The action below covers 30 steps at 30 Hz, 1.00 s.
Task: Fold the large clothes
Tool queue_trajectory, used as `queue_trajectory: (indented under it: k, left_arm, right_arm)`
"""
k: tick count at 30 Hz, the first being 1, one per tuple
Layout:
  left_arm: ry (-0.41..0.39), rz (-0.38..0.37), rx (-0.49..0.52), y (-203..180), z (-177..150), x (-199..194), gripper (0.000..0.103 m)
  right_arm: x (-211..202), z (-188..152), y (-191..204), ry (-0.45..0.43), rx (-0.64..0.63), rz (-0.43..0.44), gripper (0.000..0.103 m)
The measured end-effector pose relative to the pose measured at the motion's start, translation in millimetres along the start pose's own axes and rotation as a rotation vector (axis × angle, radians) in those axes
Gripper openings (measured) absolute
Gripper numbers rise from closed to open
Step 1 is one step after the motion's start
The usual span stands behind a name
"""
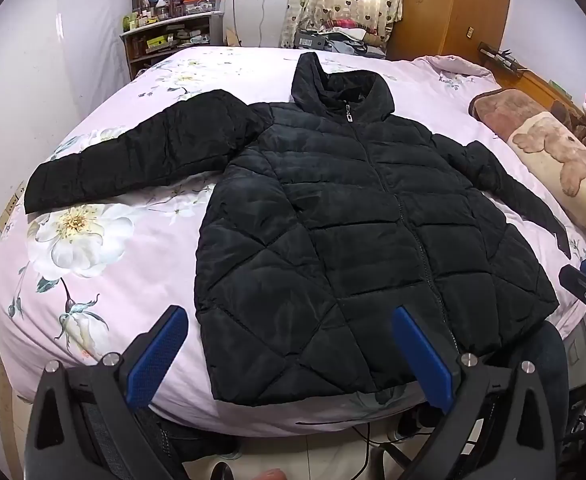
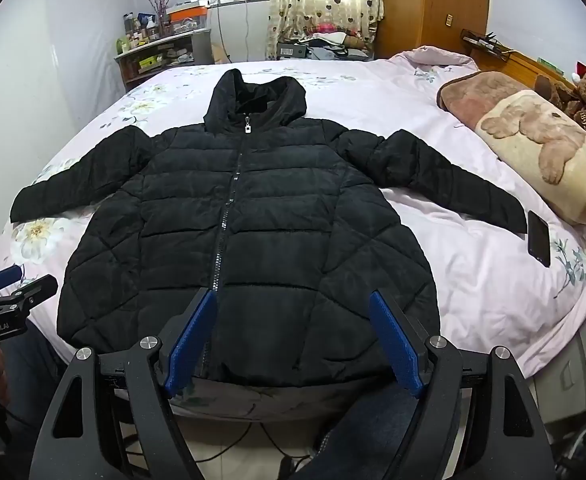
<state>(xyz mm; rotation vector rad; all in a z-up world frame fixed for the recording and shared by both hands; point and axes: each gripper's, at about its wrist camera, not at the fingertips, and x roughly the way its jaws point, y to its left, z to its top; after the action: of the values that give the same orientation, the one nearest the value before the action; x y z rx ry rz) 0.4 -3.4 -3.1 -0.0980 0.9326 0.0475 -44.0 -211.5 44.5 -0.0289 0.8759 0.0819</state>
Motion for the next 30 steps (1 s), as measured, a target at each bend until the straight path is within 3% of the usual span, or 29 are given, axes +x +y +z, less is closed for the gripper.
queue_trajectory:
  k: [30]
  left_arm:
    - [0.004, -0.01, 0.003, -4.6, -1.5, -1.0, 0.103]
  right_arm:
    - [5.8, -1.9, 0.2, 0.011, -0.006, -0.004, 0.078]
